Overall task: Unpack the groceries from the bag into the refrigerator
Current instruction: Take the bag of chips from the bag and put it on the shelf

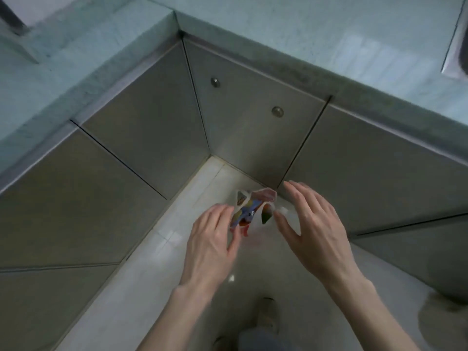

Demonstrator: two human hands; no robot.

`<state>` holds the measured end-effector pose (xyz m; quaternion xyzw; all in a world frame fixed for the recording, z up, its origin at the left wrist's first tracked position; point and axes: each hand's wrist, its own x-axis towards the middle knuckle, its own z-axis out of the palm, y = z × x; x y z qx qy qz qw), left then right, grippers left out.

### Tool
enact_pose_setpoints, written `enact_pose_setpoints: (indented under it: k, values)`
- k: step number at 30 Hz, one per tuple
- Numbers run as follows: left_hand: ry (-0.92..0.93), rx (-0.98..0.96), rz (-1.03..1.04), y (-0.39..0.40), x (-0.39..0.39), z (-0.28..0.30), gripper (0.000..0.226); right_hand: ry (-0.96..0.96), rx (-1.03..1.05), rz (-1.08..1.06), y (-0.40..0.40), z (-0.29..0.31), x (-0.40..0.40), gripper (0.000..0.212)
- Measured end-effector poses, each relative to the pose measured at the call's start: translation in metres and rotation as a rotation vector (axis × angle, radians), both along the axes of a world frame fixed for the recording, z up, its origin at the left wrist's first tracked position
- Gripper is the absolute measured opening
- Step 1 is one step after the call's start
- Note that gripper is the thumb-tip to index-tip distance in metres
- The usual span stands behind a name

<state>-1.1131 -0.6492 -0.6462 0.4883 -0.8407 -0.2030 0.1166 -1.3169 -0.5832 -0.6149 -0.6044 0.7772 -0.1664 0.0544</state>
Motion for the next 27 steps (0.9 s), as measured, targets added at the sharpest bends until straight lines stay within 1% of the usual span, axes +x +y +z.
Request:
enact_pose_setpoints:
  k: [5, 8, 12, 16, 19, 24, 26, 27]
  values:
    - [0.006, 0.01, -0.073, -0.011, -0.013, -0.128, 0.048, -0.007, -0.008, -0.012, -0.018, -0.113, -0.003, 0.054]
    - [0.013, 0.038, -0.094, -0.018, -0.026, -0.196, 0.043, -0.002, -0.014, 0.008, -0.029, -0.176, -0.008, 0.053]
    - [0.032, 0.065, -0.119, -0.032, -0.046, -0.264, 0.042, 0.022, -0.024, 0.057, -0.044, -0.244, -0.017, 0.063]
    - [0.036, 0.059, -0.114, -0.042, -0.055, -0.313, 0.038, 0.069, -0.07, 0.083, -0.062, -0.296, -0.022, 0.062]
    - [0.045, 0.05, -0.084, -0.048, -0.057, -0.341, 0.038, 0.131, -0.036, 0.108, -0.07, -0.326, -0.023, 0.061]
    - [0.129, 0.037, -0.088, -0.054, -0.064, -0.369, 0.045, 0.191, 0.149, 0.143, -0.067, -0.374, -0.031, 0.047]
    - [0.147, 0.05, -0.074, -0.059, -0.067, -0.378, 0.049, 0.174, 0.295, 0.141, -0.063, -0.381, -0.034, 0.041]
    - [0.129, 0.07, -0.062, -0.062, -0.068, -0.381, 0.051, 0.154, 0.385, 0.146, -0.06, -0.382, -0.035, 0.04]
